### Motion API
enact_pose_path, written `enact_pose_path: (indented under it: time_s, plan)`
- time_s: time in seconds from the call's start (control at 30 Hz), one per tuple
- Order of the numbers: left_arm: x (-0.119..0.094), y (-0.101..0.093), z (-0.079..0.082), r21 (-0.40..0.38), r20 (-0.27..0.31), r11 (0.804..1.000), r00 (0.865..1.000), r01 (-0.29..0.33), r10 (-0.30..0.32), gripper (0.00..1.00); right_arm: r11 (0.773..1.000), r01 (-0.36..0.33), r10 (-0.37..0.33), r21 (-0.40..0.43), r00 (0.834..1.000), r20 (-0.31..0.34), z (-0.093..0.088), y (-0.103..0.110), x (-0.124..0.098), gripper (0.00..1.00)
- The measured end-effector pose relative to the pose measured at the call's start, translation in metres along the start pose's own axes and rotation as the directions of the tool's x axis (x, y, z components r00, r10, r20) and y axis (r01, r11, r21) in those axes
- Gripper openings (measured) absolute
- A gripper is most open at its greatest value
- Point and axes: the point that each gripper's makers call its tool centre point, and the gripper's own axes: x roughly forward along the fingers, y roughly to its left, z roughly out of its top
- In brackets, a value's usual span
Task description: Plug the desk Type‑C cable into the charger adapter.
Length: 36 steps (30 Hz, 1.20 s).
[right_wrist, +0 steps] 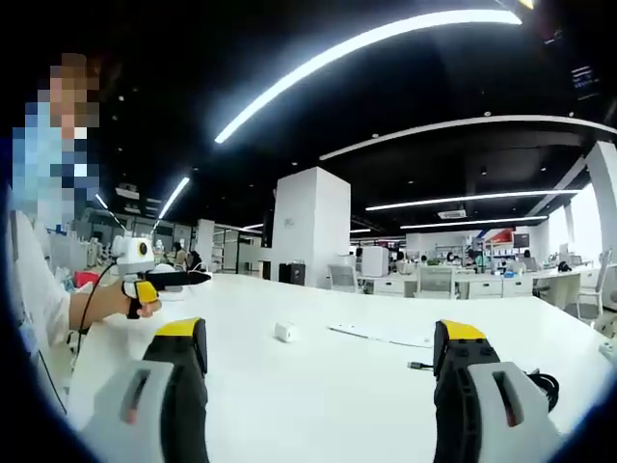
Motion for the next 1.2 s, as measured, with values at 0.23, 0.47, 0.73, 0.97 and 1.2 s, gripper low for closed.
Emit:
enact_pose_path:
  time_s: [0.23,0.47,0.73,0.97,1.2]
  plan:
    - [0.0,0.002,0.0,-0.005,0.0,1.0,1.0,-0.006,0.006,1.0,1.0,0.001,-0.001,0.001,1.0,0.007,0.002,0.0,0.0,1.0]
    - [0.0,0.005,-0.002,-0.001,-0.013,1.0,1.0,-0.008,0.008,1.0,1.0,-0.001,0.001,-0.002,1.0,0.009,0.003,0.001,0.0,1.0]
    - [0.0,0.001,-0.007,-0.014,-0.035,1.0,0.999,0.001,-0.001,1.0,1.0,-0.011,0.011,-0.01,1.0,-0.002,0.001,0.004,0.001,1.0]
    - [0.001,0.0,-0.011,-0.017,-0.048,1.0,0.999,0.006,-0.007,1.0,1.0,-0.021,0.021,-0.013,1.0,-0.005,0.0,0.007,0.001,1.0]
    - [0.005,0.001,-0.01,-0.015,-0.057,1.0,0.998,0.016,-0.016,1.0,1.0,-0.021,0.021,-0.001,1.0,0.0,-0.001,0.007,0.001,1.0]
